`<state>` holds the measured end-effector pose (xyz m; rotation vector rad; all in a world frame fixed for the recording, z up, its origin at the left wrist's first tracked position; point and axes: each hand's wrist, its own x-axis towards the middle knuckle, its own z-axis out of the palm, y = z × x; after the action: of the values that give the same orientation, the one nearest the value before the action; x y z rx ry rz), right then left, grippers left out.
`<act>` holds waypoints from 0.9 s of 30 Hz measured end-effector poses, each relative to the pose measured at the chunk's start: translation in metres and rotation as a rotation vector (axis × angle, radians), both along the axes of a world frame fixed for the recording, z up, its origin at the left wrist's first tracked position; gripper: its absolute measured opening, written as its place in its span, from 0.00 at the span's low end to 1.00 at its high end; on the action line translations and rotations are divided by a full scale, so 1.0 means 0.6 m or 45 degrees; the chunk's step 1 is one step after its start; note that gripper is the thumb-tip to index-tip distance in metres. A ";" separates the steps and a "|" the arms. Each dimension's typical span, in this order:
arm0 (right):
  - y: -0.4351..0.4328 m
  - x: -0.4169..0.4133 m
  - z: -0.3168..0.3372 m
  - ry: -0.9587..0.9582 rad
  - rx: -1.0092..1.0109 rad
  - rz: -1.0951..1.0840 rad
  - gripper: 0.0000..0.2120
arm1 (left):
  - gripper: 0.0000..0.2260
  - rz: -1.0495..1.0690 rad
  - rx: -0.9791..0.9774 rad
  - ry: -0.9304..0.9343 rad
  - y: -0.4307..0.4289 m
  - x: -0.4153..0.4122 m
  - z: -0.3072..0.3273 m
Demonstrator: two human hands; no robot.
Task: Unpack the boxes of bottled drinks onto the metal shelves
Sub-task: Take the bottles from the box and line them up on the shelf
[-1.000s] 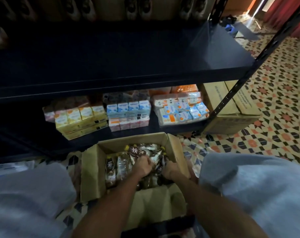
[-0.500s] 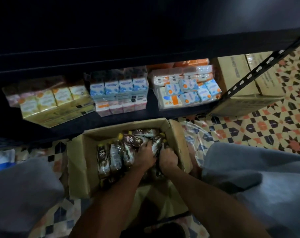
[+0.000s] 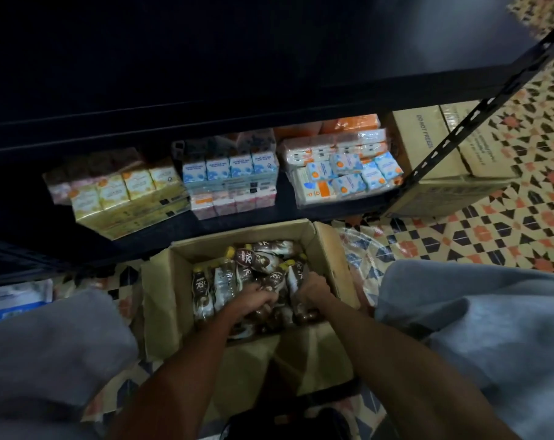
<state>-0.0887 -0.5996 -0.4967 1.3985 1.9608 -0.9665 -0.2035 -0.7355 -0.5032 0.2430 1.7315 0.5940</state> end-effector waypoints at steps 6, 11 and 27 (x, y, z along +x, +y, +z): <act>-0.018 0.001 0.026 0.156 -0.306 -0.010 0.15 | 0.18 0.199 0.115 -0.016 -0.030 0.030 0.029; -0.052 0.002 0.037 0.357 -0.354 -0.131 0.15 | 0.40 0.350 0.010 -0.100 -0.066 0.020 0.043; -0.048 -0.040 0.236 0.815 -0.260 -0.013 0.28 | 0.21 0.310 0.347 0.352 -0.107 -0.042 0.272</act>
<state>-0.1126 -0.6283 -0.3554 1.0608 2.1975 -1.7257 -0.2286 -0.7997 -0.3399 0.3190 1.9597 1.0167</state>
